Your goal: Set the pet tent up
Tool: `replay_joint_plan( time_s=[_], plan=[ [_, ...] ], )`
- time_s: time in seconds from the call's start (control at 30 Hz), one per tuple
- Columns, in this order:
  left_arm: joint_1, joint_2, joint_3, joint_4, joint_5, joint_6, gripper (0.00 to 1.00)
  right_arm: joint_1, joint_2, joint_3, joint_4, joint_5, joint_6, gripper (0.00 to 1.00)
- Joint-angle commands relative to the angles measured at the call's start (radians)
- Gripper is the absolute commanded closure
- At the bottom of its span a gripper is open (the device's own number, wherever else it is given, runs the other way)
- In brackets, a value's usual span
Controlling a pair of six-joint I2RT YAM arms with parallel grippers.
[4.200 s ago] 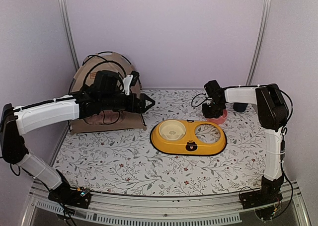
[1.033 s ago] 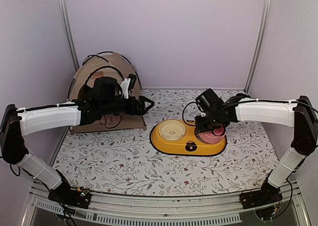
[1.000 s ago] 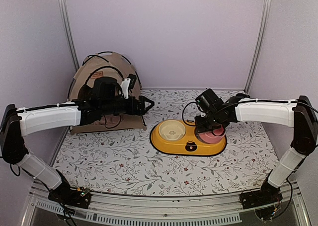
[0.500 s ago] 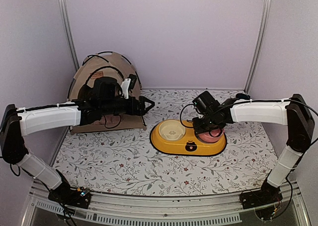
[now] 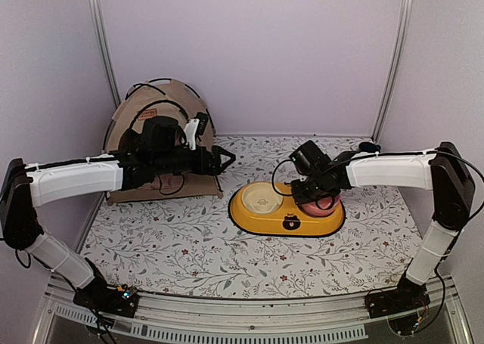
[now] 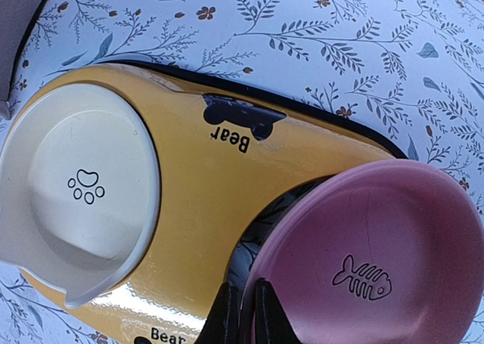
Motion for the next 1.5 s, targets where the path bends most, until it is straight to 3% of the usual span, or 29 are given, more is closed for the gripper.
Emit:
replay_joint_plan(
  time_s=[0.0,0.5,0.6,0.7,0.8,0.93,1.03,1.13,1.23,1.47],
  plan=[
    [0.014,0.009,0.026,-0.002,0.007,0.002,0.01,0.000,0.039,0.027,0.058,-0.003,-0.012,1.00],
    [0.013,0.014,0.025,-0.001,0.020,-0.004,0.01,-0.001,0.067,0.027,0.064,-0.019,0.000,0.98],
    [0.015,0.012,0.022,-0.001,0.020,-0.004,0.01,-0.001,0.053,0.027,0.031,-0.006,0.009,0.84],
    [0.013,0.015,0.022,0.001,0.022,-0.004,0.01,-0.001,0.017,0.027,0.010,-0.004,0.016,0.58],
    [0.013,0.020,0.022,0.005,0.026,-0.008,0.01,-0.001,-0.027,0.024,0.004,-0.005,0.018,0.39],
    [0.012,0.021,0.020,0.014,0.029,-0.015,0.01,0.000,-0.063,0.020,0.004,-0.012,0.016,0.27],
    [0.012,0.021,0.017,0.018,0.030,-0.020,0.01,-0.006,-0.059,0.014,0.015,-0.011,0.013,0.27],
    [0.013,0.020,0.014,0.018,0.029,-0.020,0.01,-0.041,-0.036,0.017,0.020,-0.024,0.025,0.41],
    [0.012,0.016,0.012,0.014,0.027,-0.019,0.01,-0.086,-0.009,0.008,0.041,-0.065,0.040,0.48],
    [0.012,0.002,0.003,0.002,0.015,-0.013,0.01,-0.139,0.080,-0.021,0.079,-0.125,0.043,0.47]
  ],
)
